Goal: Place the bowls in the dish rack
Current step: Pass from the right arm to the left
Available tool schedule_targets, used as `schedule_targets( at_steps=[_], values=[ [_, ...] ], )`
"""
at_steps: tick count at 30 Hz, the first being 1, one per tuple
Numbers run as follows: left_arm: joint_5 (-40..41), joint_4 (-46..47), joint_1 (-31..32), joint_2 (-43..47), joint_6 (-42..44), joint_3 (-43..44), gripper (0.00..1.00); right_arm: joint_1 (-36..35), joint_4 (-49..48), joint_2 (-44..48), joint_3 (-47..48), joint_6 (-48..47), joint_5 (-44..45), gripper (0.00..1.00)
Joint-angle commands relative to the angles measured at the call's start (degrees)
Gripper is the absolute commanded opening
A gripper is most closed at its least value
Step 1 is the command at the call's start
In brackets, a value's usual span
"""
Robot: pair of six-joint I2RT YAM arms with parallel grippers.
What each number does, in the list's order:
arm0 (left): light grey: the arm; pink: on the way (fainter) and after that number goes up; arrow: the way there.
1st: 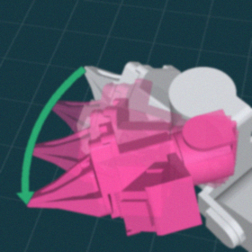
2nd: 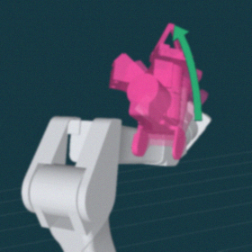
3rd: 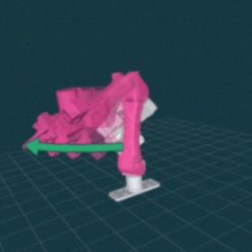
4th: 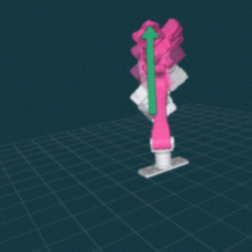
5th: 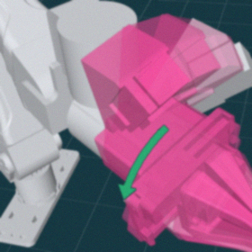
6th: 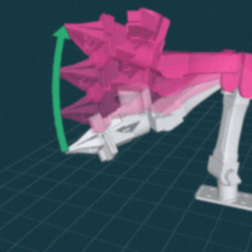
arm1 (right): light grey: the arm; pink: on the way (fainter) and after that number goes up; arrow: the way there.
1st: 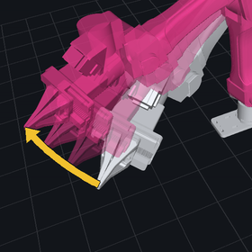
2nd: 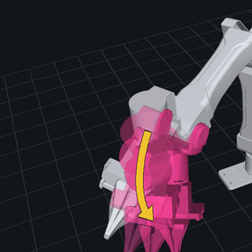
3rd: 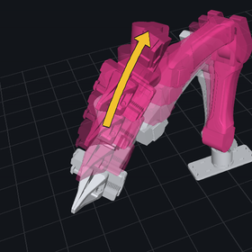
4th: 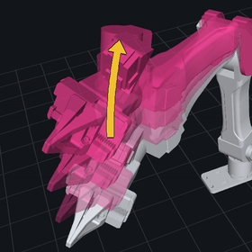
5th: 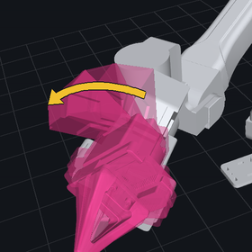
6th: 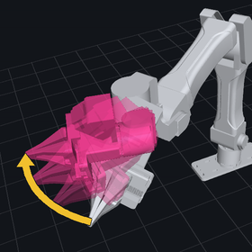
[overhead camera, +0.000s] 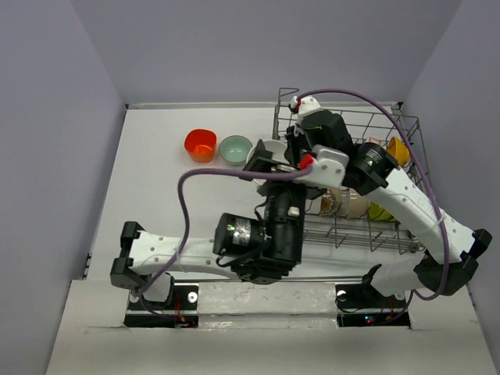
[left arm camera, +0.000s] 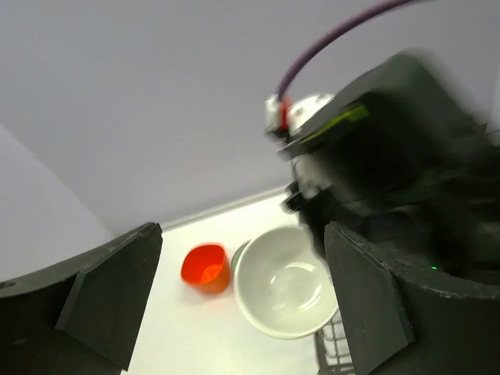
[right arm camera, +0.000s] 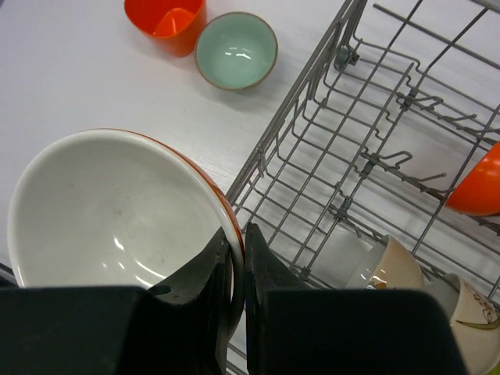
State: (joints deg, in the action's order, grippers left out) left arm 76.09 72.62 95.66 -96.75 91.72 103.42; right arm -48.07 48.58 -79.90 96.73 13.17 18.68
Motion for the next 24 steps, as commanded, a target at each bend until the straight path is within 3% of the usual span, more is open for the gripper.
schedule_targets(
  at_steps=[1,3,4,5,6,8,13,20,24],
  values=[
    [8.55,26.73,-2.06,14.91,-6.69,-6.46,0.98,0.35,-6.04,7.12,3.03,1.33,0.22,0.01],
    [6.36,8.49,-1.09,19.9,-23.54,-9.53,0.98,0.35,-5.69,6.86,2.94,1.33,0.22,0.01],
    [5.3,-6.11,-1.0,21.67,-37.7,-9.9,0.99,0.35,-5.69,6.86,2.94,1.25,0.31,0.01],
    [3.99,-6.26,-1.0,23.43,-37.84,-10.07,0.99,0.35,-5.69,6.86,2.85,1.25,0.66,0.01],
    [2.76,-18.79,-0.91,26.41,-50.2,-10.25,0.99,0.35,-5.6,6.77,2.77,1.33,0.83,0.01],
    [1.6,-27.23,-1.35,28.62,-57.68,-9.99,0.98,0.35,-5.6,6.77,2.5,1.42,1.01,0.01],
    [5.02,-27.44,-2.14,31.62,-55.95,-12.0,0.98,0.35,-5.6,7.04,3.2,1.86,-1.53,0.01],
    [10.73,-37.71,-2.14,31.18,-59.38,-9.81,0.98,0.35,-5.77,7.83,4.52,3.09,-7.95,0.01],
    [13.64,-38.69,-1.18,31.44,-58.24,-10.51,0.98,0.35,-5.95,8.18,4.26,3.0,-8.22,0.01]
  ],
)
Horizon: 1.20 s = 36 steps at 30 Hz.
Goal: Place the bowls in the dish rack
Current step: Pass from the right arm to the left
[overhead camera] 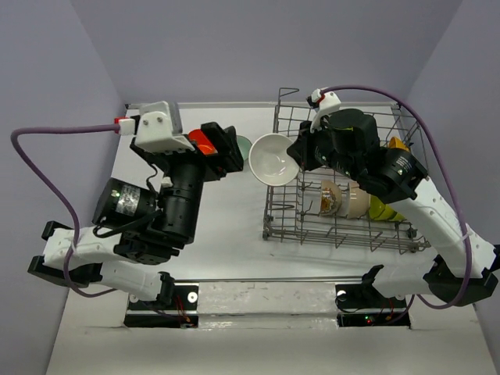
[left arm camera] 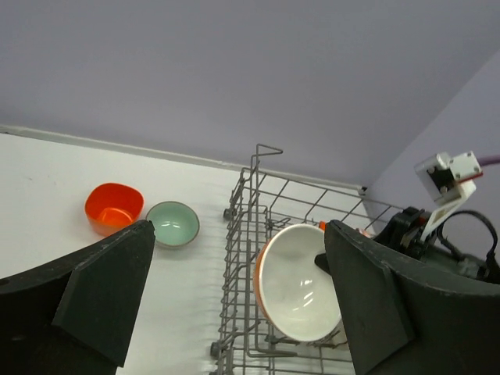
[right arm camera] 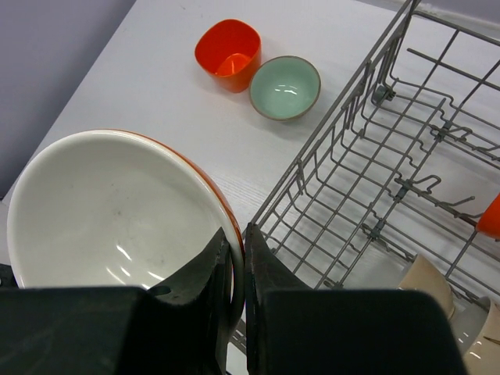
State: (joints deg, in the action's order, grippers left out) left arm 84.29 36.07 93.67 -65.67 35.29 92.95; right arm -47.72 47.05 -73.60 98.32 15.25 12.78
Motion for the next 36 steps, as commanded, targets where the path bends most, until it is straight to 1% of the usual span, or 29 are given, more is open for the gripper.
schedule_targets(
  at_steps=[1,8,9,10,11,12,13,14,15,16,17,19,20,21,22,26,28,30,31,36],
  values=[
    [5.1,-2.15,1.25,0.45,-1.28,-0.48,0.98,0.0,-4.33,1.88,2.49,0.93,-2.32,0.01],
    [4.83,-3.81,1.69,-0.86,4.61,-0.31,0.99,0.0,-4.24,2.24,2.14,0.66,-2.05,0.01],
    [4.22,-5.47,1.69,-0.78,4.53,-0.05,0.99,0.0,-4.24,2.32,2.22,0.66,-2.05,0.01],
    [0.73,-10.01,2.04,-0.25,-0.43,1.87,0.99,0.0,-4.16,2.41,2.4,0.66,-2.31,0.01],
    [-2.35,-30.25,2.31,-0.25,-7.79,4.58,0.99,0.0,-4.07,2.41,2.57,0.66,-2.4,0.01],
    [-6.47,-42.98,1.0,-1.82,-17.78,9.22,0.99,0.0,-3.98,2.41,2.66,0.58,-2.4,0.01],
    [-18.43,-54.24,-2.4,-2.87,-35.2,18.75,0.99,0.0,-3.81,2.32,2.66,0.58,-2.23,0.01],
    [-23.33,-63.4,-7.14,-3.49,-39.64,20.94,0.98,0.0,-3.63,2.24,3.01,0.58,-2.14,0.01],
    [-28.26,-64.1,-14.23,-3.24,-40.81,20.18,0.97,0.0,-3.54,2.15,3.1,0.58,-2.14,0.01],
    [-30.65,-63.76,-16.48,-2.89,-40.83,18.78,0.97,0.0,-3.54,2.15,3.28,0.58,-2.31,0.01],
    [-37.73,-64.54,-21.63,-3.15,-41.35,18.33,0.99,0.0,-3.54,2.06,3.37,0.49,-2.4,0.01],
    [-45.06,-67.35,-27.11,-4.9,-43.71,19.89,0.99,0.0,-3.37,1.89,3.45,0.4,-2.32,0.01],
    [-47.27,-69.97,-29.14,-7.0,-45.38,20.43,0.98,0.0,-3.37,1.8,3.71,0.4,-2.32,0.01],
    [-48.51,-70.96,-30.55,-7.02,-45.92,20.95,0.98,0.0,-3.19,1.8,3.72,0.4,-2.32,0.01],
    [-50.0,-71.75,-32.3,-8.84,-46.44,21.22,0.98,0.0,-3.1,1.8,4.07,0.49,-2.49,0.01],
    [-54.84,-72.64,-35.22,-10.44,-48.73,19.21,0.94,0.0,-2.75,1.88,4.95,0.31,-3.11,0.01],
    [-57.99,-71.41,-36.1,-10.18,-49.87,16.58,0.89,0.0,-2.66,1.88,5.12,0.22,-3.46,0.01],
    [-60.29,-69.74,-37.15,-9.66,-50.58,14.73,0.86,0.0,-2.57,1.8,5.04,-0.04,-3.37,0.01],
    [-62.39,-69.39,-37.33,-9.57,-51.02,13.41,0.86,0.0,-2.49,1.8,4.86,-0.04,-3.37,0.01],
    [-64.6,-68.86,-38.12,-9.48,-52.43,10.24,0.86,0.0,-2.66,1.71,4.77,-0.22,-3.37,0.01]
  ],
)
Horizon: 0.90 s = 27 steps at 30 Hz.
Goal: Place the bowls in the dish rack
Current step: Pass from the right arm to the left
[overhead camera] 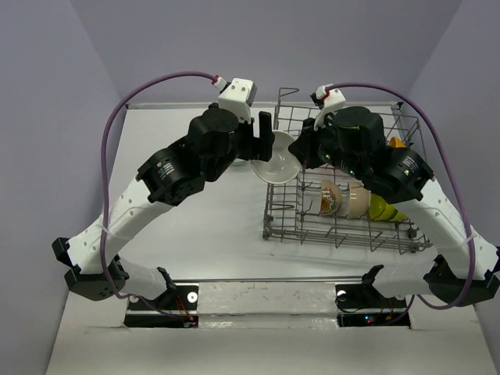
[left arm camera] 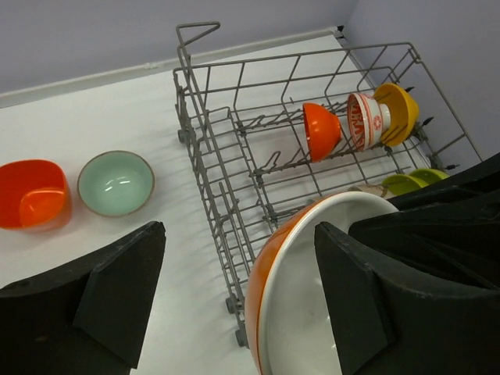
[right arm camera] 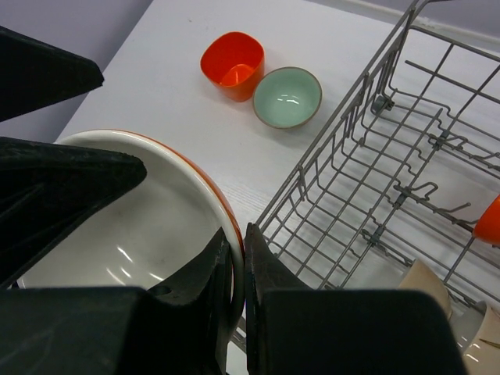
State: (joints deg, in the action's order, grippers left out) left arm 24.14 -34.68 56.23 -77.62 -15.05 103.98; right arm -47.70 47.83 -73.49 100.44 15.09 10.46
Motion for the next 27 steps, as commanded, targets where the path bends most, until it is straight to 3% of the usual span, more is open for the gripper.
schedule_targets(
  at_steps=[1,7,27],
  values=[
    [-4.98,1.98,-0.59,2.57,-2.26,-1.58,0.85,-0.02,-3.54,1.6,2.57,-0.15,-0.97,0.01],
    [-5.51,2.33,-0.68,3.36,-2.97,-3.52,0.8,-0.02,-3.62,0.9,2.48,-0.76,0.44,0.01],
    [-5.33,0.4,-0.68,3.27,-2.97,-4.84,0.35,-0.02,-3.54,-0.33,1.6,-1.91,3.16,0.01]
  ],
)
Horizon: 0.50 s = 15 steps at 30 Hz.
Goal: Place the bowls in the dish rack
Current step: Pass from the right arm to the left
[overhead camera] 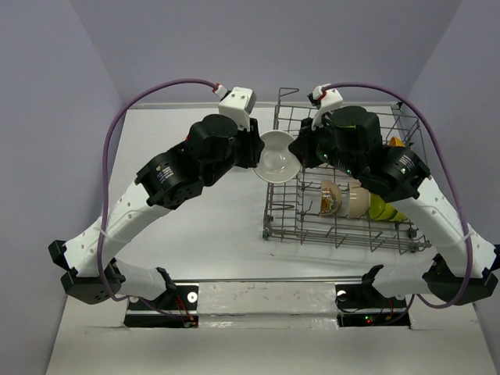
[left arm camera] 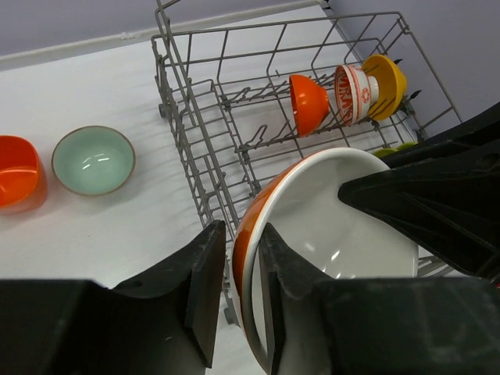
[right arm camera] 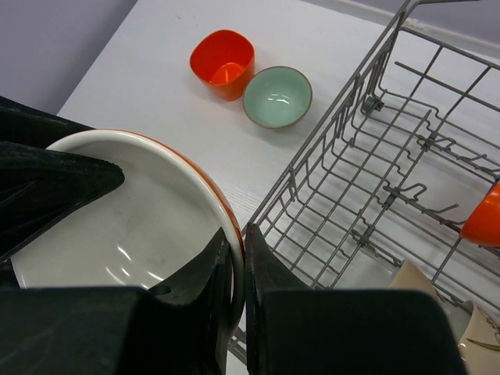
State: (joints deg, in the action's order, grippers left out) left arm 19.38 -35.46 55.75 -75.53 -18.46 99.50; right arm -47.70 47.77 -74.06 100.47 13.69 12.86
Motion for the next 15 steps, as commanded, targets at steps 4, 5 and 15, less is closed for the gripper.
schedule_targets(
  at_steps=[4,5,15],
  values=[
    [-0.57,0.75,-0.2,0.64,0.79,0.25,0.24,-0.02,-3.47,0.06,0.87,-0.51,0.76,0.01],
    [-0.65,0.75,-0.2,0.64,0.79,0.25,0.21,-0.02,-3.47,-0.03,0.79,-0.6,0.85,0.01],
    [-0.57,0.75,-0.2,-0.06,0.7,0.08,0.0,-0.02,-3.73,0.76,-0.36,-0.86,0.76,0.01]
  ],
)
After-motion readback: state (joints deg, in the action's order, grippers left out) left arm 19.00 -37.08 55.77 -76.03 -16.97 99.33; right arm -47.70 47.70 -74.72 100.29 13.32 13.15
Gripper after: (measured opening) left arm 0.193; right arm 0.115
